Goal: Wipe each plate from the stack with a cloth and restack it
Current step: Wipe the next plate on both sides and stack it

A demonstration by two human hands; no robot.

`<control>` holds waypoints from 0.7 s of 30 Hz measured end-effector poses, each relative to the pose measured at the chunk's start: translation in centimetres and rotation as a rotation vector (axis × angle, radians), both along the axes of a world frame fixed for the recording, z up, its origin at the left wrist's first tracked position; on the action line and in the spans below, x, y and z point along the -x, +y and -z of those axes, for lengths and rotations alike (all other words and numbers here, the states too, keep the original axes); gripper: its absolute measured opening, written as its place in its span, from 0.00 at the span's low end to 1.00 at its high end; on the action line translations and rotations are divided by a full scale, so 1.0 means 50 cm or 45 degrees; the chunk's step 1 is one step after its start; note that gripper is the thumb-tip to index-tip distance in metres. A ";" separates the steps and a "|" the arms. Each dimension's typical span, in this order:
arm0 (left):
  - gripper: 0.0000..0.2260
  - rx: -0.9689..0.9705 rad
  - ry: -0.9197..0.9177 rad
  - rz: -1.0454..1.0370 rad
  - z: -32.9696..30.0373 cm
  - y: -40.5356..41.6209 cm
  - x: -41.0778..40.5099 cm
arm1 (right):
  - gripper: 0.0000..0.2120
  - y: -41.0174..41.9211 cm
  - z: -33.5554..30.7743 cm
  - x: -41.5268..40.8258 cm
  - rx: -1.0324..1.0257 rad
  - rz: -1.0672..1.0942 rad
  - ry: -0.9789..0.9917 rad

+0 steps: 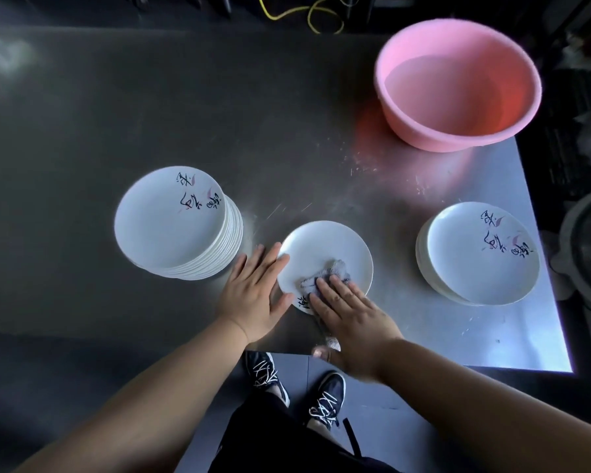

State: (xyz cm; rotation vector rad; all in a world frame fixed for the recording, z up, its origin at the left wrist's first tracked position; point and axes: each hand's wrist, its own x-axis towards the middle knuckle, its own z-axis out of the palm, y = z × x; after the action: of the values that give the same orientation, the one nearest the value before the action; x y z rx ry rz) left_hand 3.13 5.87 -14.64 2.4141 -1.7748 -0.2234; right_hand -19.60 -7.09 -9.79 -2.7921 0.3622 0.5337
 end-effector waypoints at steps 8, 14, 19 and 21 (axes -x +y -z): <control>0.32 -0.020 -0.003 -0.009 0.001 -0.001 -0.001 | 0.49 -0.035 -0.019 -0.031 0.040 0.260 0.107; 0.31 0.024 0.000 -0.005 0.003 -0.001 -0.001 | 0.43 -0.053 -0.013 0.016 0.080 0.180 0.036; 0.31 -0.028 -0.025 -0.006 -0.001 0.001 -0.001 | 0.45 -0.166 -0.020 -0.056 0.121 0.321 0.051; 0.31 -0.031 -0.022 -0.012 -0.001 0.000 -0.001 | 0.43 -0.157 -0.022 -0.054 0.058 0.383 0.066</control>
State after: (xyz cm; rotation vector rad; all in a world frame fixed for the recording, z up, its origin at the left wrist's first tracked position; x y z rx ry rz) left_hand 3.18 5.85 -14.60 2.4481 -1.7772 -0.2252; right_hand -16.89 -14.92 -8.70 -2.6989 0.7982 0.5316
